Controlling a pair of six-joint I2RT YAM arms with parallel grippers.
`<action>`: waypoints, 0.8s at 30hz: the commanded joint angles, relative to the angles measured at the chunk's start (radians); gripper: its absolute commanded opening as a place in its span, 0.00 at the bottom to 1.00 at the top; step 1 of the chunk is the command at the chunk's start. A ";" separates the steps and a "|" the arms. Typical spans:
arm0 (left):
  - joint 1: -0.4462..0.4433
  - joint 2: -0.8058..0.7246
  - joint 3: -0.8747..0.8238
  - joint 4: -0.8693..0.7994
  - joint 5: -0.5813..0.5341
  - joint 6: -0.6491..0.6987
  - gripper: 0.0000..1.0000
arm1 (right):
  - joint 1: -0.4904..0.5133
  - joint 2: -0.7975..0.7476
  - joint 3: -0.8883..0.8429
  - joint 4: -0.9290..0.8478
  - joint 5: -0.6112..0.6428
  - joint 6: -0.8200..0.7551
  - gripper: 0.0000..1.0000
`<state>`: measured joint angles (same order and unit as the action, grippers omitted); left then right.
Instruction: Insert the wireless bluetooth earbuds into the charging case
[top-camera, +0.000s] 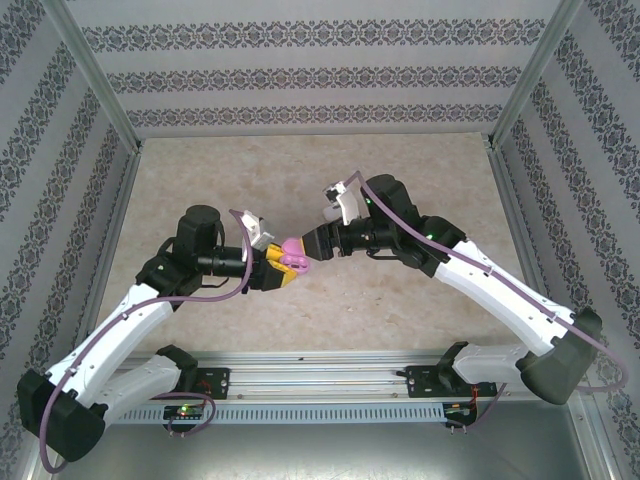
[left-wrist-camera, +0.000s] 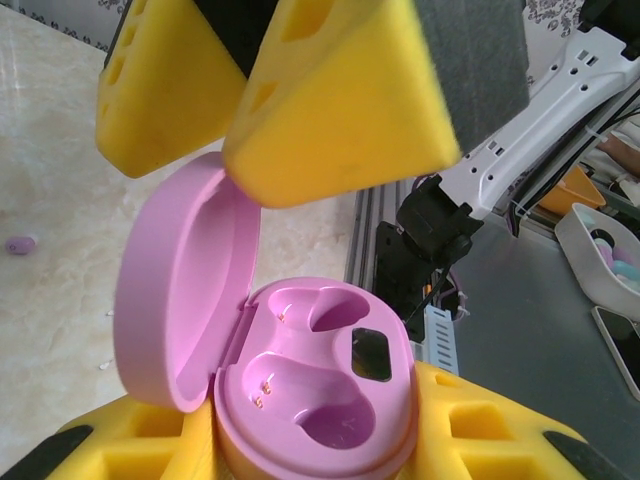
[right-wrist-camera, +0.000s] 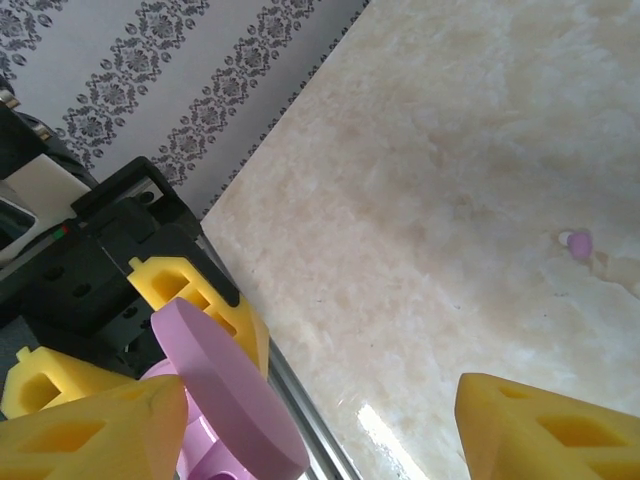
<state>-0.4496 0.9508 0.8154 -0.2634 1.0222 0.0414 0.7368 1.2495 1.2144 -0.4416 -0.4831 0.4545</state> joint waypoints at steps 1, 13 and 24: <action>-0.003 -0.002 -0.021 0.097 0.066 -0.015 0.00 | -0.014 -0.030 -0.016 0.063 -0.011 0.026 0.71; 0.012 -0.001 -0.089 0.208 0.035 -0.102 0.00 | -0.013 -0.045 -0.012 0.086 -0.064 0.031 0.73; 0.027 -0.009 -0.093 0.243 0.081 -0.144 0.00 | 0.079 -0.147 -0.059 -0.035 0.015 -0.239 0.76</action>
<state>-0.4343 0.9539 0.7254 -0.0769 1.0573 -0.0780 0.7864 1.1271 1.1545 -0.4229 -0.5137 0.3351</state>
